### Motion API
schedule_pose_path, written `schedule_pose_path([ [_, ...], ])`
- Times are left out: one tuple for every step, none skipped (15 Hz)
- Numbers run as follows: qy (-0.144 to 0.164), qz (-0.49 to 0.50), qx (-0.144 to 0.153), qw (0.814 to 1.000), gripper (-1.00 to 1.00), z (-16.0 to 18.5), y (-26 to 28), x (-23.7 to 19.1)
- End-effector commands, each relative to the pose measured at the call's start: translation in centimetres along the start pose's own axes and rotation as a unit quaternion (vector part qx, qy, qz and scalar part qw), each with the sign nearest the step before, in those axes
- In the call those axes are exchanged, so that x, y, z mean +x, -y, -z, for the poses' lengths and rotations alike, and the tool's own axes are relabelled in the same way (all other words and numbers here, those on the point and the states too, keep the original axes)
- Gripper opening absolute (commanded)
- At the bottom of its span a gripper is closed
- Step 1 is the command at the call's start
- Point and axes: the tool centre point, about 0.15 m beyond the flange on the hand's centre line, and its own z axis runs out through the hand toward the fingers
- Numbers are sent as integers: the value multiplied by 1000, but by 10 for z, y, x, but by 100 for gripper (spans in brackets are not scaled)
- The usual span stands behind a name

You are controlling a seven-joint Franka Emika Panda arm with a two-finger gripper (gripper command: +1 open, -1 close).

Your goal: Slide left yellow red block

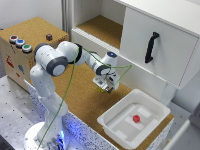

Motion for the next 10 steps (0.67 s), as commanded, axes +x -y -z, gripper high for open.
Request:
schedule_pose_path([
  [-13, -19, 6, 1000, -100, 2, 45, -5],
  [-15, -23, 11, 1000, -100, 2, 51, -4],
  [-17, -26, 14, 999, -100, 2, 58, -2],
  [-18, -28, 16, 999, -100, 2, 66, -1],
  [-16, -27, 19, 999, -100, 0, 77, 0],
  [-13, -28, 21, 999, -100, -1, 84, 1],
  [-12, -29, 24, 999, -100, -3, 93, 2],
  [-12, -29, 26, 999, -100, -2, 102, 2],
  [-12, -28, 28, 999, -100, -1, 113, 2],
  [-13, -28, 30, 999, -100, 0, 122, 3],
])
